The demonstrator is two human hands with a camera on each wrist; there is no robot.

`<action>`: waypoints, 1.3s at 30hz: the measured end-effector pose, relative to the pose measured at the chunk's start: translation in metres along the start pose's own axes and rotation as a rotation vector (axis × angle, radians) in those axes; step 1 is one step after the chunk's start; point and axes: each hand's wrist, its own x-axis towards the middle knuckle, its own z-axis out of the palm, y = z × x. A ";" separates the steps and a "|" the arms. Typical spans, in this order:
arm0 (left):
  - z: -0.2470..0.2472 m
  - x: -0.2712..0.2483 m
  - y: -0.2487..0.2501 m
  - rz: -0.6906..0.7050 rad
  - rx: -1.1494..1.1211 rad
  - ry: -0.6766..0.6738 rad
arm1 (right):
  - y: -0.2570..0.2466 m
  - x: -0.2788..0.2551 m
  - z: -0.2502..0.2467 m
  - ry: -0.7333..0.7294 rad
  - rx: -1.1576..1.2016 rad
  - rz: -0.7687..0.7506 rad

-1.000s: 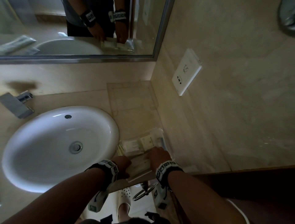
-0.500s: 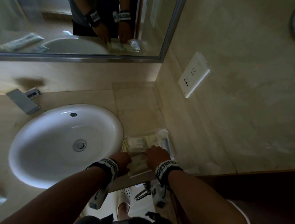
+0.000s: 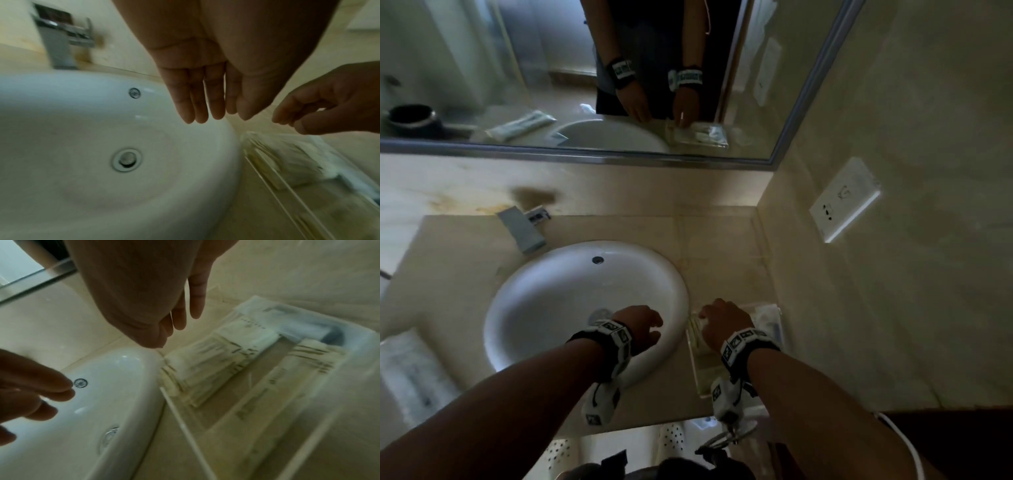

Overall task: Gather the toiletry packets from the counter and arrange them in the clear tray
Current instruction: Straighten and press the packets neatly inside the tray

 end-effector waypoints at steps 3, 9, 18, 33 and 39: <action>-0.012 -0.016 -0.038 -0.084 -0.058 0.013 | -0.033 0.010 -0.008 0.017 0.010 -0.040; -0.019 -0.064 -0.135 -0.299 -0.218 0.103 | -0.117 0.032 -0.012 0.008 -0.036 -0.176; -0.002 -0.143 -0.274 -0.521 -0.222 0.166 | -0.252 0.063 -0.007 -0.076 -0.163 -0.362; 0.056 -0.194 -0.382 -0.699 -0.353 0.106 | -0.420 0.084 0.063 -0.297 -0.196 -0.506; 0.072 -0.187 -0.389 -0.709 -0.512 0.114 | -0.460 0.091 0.097 -0.372 -0.157 -0.401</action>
